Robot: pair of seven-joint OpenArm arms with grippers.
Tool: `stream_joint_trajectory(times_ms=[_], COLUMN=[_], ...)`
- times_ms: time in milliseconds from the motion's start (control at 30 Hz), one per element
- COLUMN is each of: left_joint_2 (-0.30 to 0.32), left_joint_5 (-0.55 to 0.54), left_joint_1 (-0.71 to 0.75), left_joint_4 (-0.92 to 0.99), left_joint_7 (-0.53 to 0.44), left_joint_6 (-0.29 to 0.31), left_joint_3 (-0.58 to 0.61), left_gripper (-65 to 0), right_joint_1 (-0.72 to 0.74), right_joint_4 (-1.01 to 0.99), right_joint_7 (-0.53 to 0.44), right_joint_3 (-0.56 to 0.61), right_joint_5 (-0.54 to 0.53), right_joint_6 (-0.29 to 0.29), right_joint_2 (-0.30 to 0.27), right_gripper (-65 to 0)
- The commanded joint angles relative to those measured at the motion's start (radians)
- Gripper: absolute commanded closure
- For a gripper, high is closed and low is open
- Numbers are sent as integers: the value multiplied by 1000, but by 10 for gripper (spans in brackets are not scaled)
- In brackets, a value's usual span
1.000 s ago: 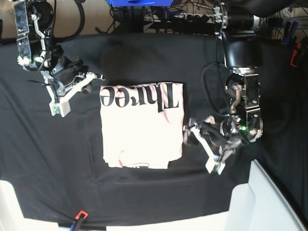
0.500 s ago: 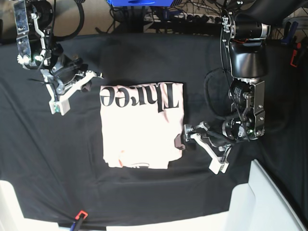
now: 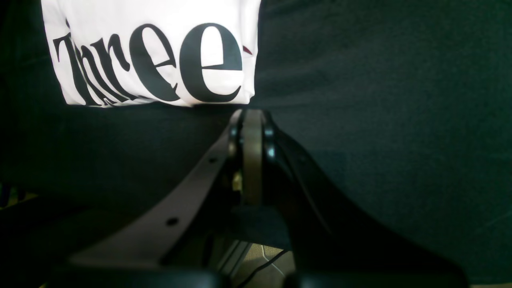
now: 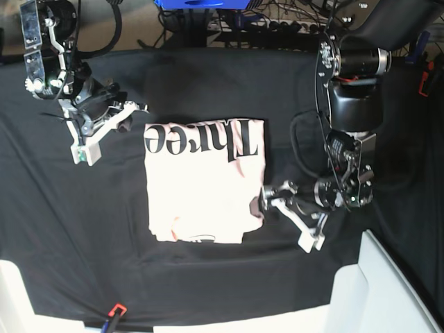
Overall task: Fold the T-shirt properly
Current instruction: 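Move the left gripper to the stack's side edge, then push the stack's side edge inward with the left gripper to square it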
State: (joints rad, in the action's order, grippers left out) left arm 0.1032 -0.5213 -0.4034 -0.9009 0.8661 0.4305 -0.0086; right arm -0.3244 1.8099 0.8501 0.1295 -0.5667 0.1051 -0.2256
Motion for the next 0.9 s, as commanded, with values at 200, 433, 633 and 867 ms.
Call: stream_joint_trajectory(times_ms=[200,433,633,867], left_joint_2=[-21,-33,-49,-73], left_joint_5=[-17,-15,-9,-7], left_joint_1=[-118,-191,-222,-236], left_joint_4=[162,337,418,428], left_joint_7=[-71,-155,-190,-203], left_joint_6=[6,6,6,-111], left_joint_3=[-1,-1,11,14], left_gripper=[-620,-620,-620,-618], right_joint_1=[5,3,3,3], right_joint_4=[20,20,20,20], right_joint_7=[-18,-18,-18,-18], right_joint_3=[-1,-1,-1,-1], right_joint_5=[-6,-6,-6,-6], right_joint_6=[-2,-2,-2,-2], right_joint_2=[-2,-2,-2,-2], right_gripper=[-10,-10,-10,-10])
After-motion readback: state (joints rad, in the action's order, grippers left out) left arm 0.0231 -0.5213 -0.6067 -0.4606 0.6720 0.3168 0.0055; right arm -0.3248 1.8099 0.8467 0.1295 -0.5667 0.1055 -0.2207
